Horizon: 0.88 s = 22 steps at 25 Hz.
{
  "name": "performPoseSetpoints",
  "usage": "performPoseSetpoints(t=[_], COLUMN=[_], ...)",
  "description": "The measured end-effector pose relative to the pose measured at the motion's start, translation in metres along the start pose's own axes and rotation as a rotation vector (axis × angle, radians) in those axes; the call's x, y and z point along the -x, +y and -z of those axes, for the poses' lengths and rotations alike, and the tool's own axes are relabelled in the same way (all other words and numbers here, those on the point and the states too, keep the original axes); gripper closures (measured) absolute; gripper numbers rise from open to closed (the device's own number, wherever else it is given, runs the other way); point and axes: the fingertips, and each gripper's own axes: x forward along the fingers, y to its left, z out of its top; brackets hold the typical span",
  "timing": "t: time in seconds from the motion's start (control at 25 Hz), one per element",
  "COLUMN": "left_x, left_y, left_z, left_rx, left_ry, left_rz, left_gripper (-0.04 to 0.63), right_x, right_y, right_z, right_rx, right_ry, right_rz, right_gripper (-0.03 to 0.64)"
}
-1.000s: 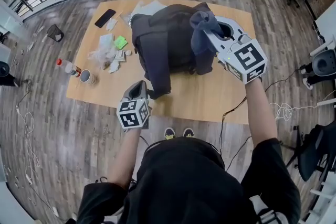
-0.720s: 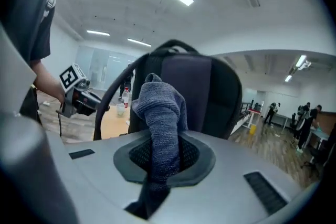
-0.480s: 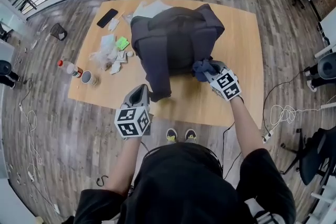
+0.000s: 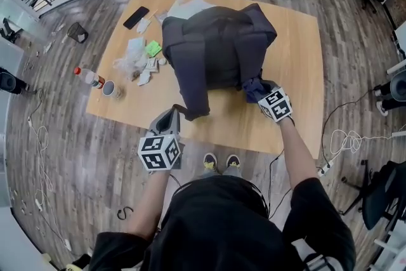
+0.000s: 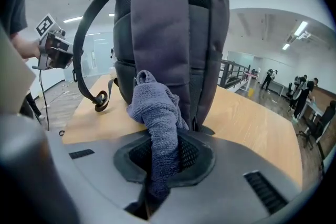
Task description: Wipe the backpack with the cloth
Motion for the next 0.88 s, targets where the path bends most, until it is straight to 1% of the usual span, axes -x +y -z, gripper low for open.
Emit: performPoseSetpoints(t=[0.04,0.12,0.24,0.32,0.4,0.48,0.56,0.6,0.64,0.68,0.72,0.76,0.8,0.88], left_x=[0.001,0.003,0.006,0.007,0.008,0.012,0.018,0.021,0.024,0.026,0.028,0.029,0.031,0.038], left_y=[0.0,0.0,0.002,0.004,0.007,0.013,0.017,0.018,0.02,0.022,0.025,0.027,0.029,0.034], left_z=[0.001,0.003,0.0,-0.002,-0.003,-0.005,-0.007,-0.008,-0.009,-0.01,-0.011,-0.012,-0.012,-0.011], left_rx=[0.003,0.008,0.022,0.033,0.043,0.05,0.057,0.06,0.064,0.068,0.073,0.08,0.087,0.09], left_ry=[0.001,-0.001,-0.013,-0.024,-0.032,-0.042,-0.053,-0.058,-0.063,-0.069,-0.076,-0.083,-0.09,-0.097], left_rz=[-0.001,-0.001,-0.001,0.002,0.004,0.0,-0.005,-0.006,-0.007,-0.007,-0.008,-0.007,-0.006,-0.005], left_gripper=[0.577,0.577,0.577,0.577,0.577,0.577,0.577,0.577,0.577,0.577,0.577,0.577,0.577,0.577], right_x=[0.005,0.026,0.078,0.112,0.14,0.156,0.163,0.162,0.157,0.147,0.132,0.117,0.104,0.093], right_y=[0.004,0.016,0.029,0.033,0.036,0.038,0.046,0.057,0.071,0.09,0.109,0.127,0.139,0.149], right_z=[-0.011,-0.051,-0.143,-0.203,-0.254,-0.293,-0.322,-0.333,-0.342,-0.348,-0.353,-0.355,-0.356,-0.353], right_rx=[0.034,0.115,0.212,0.267,0.288,0.297,0.333,0.354,0.37,0.382,0.396,0.42,0.456,0.522], right_ry=[-0.009,-0.072,-0.216,-0.279,-0.346,-0.397,-0.428,-0.435,-0.436,-0.428,-0.413,-0.392,-0.369,-0.341], right_rz=[-0.002,-0.003,0.019,0.05,0.082,0.11,0.136,0.127,0.094,0.041,-0.012,-0.043,-0.039,0.04], right_gripper=[0.579,0.58,0.58,0.58,0.58,0.58,0.58,0.58,0.58,0.58,0.58,0.579,0.579,0.578])
